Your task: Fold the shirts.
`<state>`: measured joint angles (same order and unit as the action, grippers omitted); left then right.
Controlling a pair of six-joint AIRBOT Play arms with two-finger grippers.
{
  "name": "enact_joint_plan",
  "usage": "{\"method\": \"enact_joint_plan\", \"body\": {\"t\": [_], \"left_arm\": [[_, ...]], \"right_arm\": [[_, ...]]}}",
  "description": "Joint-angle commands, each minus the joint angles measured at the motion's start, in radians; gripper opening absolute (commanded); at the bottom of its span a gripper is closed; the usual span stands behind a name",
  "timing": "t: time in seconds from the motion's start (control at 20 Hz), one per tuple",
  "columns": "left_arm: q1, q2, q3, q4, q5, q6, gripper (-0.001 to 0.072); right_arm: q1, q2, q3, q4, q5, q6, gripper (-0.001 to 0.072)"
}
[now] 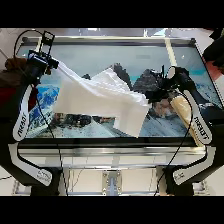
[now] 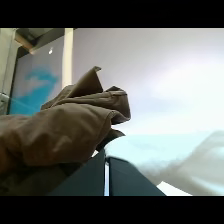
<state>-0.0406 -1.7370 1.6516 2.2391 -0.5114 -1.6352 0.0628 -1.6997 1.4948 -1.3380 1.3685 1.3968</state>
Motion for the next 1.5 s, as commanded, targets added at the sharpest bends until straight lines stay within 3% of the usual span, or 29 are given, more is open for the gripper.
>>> {"method": "enact_joint_plan", "body": {"t": [0.0, 0.05, 0.15, 0.3, 0.45, 0.6, 0.75, 0.9, 1.15, 1.45], "left_arm": [[-0.015, -0.03, 0.01, -0.003, 0.051, -0.003, 0.0278], [-0.018, -0.014, 0.01, -0.003, 0.046, -0.004, 0.072], [-0.018, 0.056, 0.01, 0.006, -0.026, -0.05, 0.0705], [0.058, 0.212, 0.007, 0.005, -0.223, -0.216, 0.0703], [0.217, 0.376, -0.049, -0.013, -0.374, -0.23, 0.0702], [0.407, 0.598, -0.293, -0.163, -0.458, -0.306, 0.0702], [0.552, 0.825, -0.646, -0.483, -0.487, -0.311, 0.0702], [0.608, 0.948, -0.939, -0.81, -0.494, -0.23, 0.0702], [0.612, 0.9, -1.16, -1.407, -0.355, 0.083, 0.0702], [0.611, 0.693, -1.162, -1.569, -0.305, 0.196, 0.0702]], "right_arm": [[0.0, -0.032, 0.001, 0.029, -0.029, 0.009, 0.0163], [0.0, -0.031, 0.001, 0.028, -0.026, 0.009, 0.0386], [-0.001, -0.014, 0.002, -0.01, 0.008, 0.009, 0.0417], [-0.01, 0.068, 0.003, -0.177, 0.117, 0.007, 0.0415], [-0.097, 0.216, 0.003, -0.234, 0.116, -0.003, 0.0415], [-0.241, 0.378, -0.051, -0.133, 0.051, -0.004, 0.0415], [-0.343, 0.508, -0.227, 0.018, -0.012, -0.05, 0.0415], [-0.353, 0.567, -0.422, 0.14, -0.048, -0.118, 0.0415], [-0.301, 0.568, -0.518, 0.325, -0.061, -0.195, 0.0414], [-0.226, 0.571, -0.518, 0.367, -0.079, -0.211, 0.0413]]}}
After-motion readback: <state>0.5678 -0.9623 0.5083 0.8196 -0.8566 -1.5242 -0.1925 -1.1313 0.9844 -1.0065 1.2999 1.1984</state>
